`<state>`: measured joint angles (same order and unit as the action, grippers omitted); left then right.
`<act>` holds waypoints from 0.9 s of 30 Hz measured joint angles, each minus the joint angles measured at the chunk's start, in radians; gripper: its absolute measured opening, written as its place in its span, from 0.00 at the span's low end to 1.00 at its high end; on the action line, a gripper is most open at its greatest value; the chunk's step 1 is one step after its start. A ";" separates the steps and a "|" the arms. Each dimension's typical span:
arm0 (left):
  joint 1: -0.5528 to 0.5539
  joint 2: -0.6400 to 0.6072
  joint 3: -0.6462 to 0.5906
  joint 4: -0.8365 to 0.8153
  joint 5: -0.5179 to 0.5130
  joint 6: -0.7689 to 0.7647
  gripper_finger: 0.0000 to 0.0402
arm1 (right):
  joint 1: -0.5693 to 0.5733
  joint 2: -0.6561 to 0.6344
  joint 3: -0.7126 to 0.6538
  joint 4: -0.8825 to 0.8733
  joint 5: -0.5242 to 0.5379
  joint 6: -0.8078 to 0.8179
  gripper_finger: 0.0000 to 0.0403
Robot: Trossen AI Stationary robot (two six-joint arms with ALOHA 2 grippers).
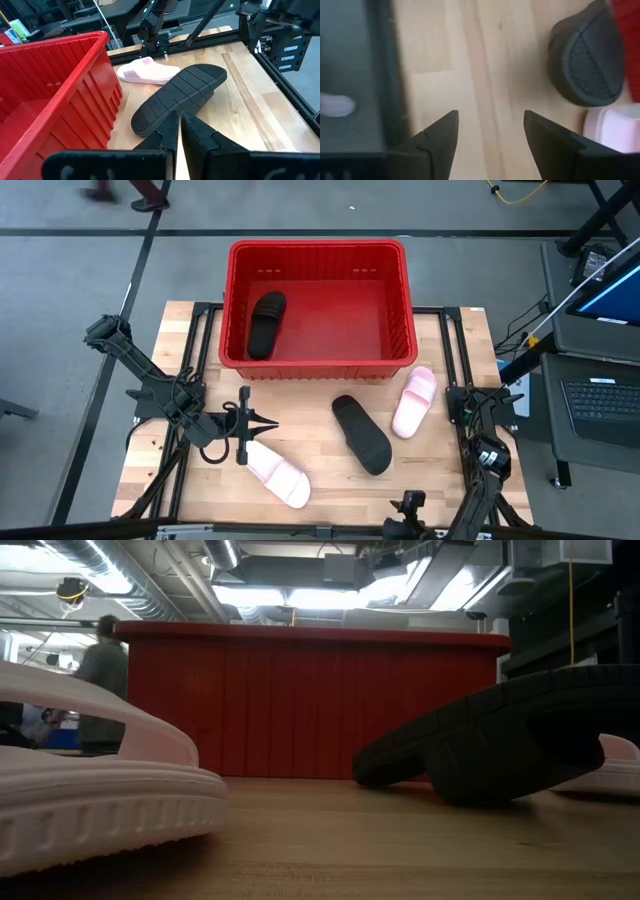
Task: Pick and place slides into bin
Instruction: Put the black slide into the red container
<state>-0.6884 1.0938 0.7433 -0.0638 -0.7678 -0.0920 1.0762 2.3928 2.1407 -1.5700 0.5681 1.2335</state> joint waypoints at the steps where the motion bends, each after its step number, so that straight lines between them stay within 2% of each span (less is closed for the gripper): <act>1: 0.000 0.000 0.000 0.000 0.000 0.005 0.04 | 0.000 0.000 -0.017 -0.001 0.006 0.001 0.56; 6: 0.000 0.000 0.000 0.000 0.000 -0.015 0.04 | -0.002 0.001 -0.093 -0.002 0.025 0.020 0.56; 12: 0.002 0.000 0.000 0.000 -0.001 -0.026 0.04 | -0.002 0.001 -0.153 -0.001 0.141 0.036 0.56; 20: 0.011 0.000 0.000 0.000 -0.008 -0.026 0.04 | -0.008 0.001 -0.264 -0.002 0.170 0.015 0.56; 27: 0.011 0.000 0.000 0.000 -0.008 -0.026 0.04 | -0.009 -0.005 -0.276 -0.001 0.206 -0.019 0.56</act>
<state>-0.6777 1.0935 0.7433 -0.0639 -0.7757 -0.1177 1.0668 2.3878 1.8651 -1.5707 0.7740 1.2143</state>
